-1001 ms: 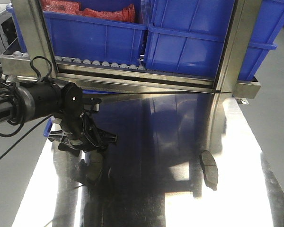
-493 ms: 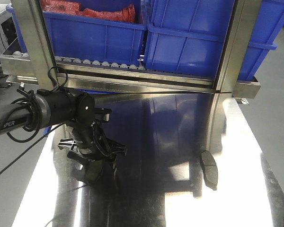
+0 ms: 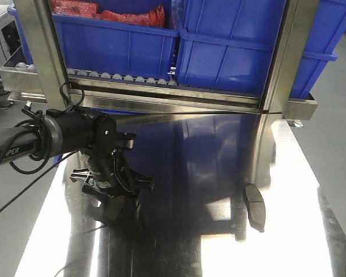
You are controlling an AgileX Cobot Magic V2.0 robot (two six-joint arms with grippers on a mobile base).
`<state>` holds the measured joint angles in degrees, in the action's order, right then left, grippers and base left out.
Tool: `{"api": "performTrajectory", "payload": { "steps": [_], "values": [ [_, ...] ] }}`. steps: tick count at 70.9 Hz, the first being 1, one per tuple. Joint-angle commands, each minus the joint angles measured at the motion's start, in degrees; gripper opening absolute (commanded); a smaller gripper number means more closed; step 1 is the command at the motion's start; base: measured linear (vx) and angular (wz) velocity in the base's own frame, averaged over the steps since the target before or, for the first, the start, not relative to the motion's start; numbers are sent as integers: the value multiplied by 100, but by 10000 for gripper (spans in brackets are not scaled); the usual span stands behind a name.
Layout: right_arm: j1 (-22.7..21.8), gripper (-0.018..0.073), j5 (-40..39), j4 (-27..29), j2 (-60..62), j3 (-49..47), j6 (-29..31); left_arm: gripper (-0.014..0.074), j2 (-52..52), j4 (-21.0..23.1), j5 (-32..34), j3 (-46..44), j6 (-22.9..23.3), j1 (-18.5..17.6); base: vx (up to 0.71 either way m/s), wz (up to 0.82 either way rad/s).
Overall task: Move and align brake pads A on conveyor
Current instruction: 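Lift the grasped brake pad off the table with the left gripper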
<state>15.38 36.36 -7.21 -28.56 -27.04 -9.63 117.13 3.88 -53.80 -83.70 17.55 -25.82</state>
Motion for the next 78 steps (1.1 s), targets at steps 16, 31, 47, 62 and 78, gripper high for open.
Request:
{"api": "performTrajectory", "payload": {
  "steps": [16,31,47,62,78],
  "values": [
    [-28,-9,-366,-62,-18,-153,27,364,-219,34,-103,-140,19,-19,0,0],
    [-28,-9,-366,-62,-18,-153,27,267,-219,34,-109,-140,19,-19,0,0],
    [-28,-9,-366,-62,-18,-153,27,208,-229,34,-99,-140,-99,-19,0,0],
    [-28,-9,-366,-62,-18,-153,27,209,-493,-121,-6,-140,-145,-19,0,0],
    [-28,-9,-366,-62,-18,-153,27,209,-996,-468,77,-140,-140,-19,0,0]
  ]
}}
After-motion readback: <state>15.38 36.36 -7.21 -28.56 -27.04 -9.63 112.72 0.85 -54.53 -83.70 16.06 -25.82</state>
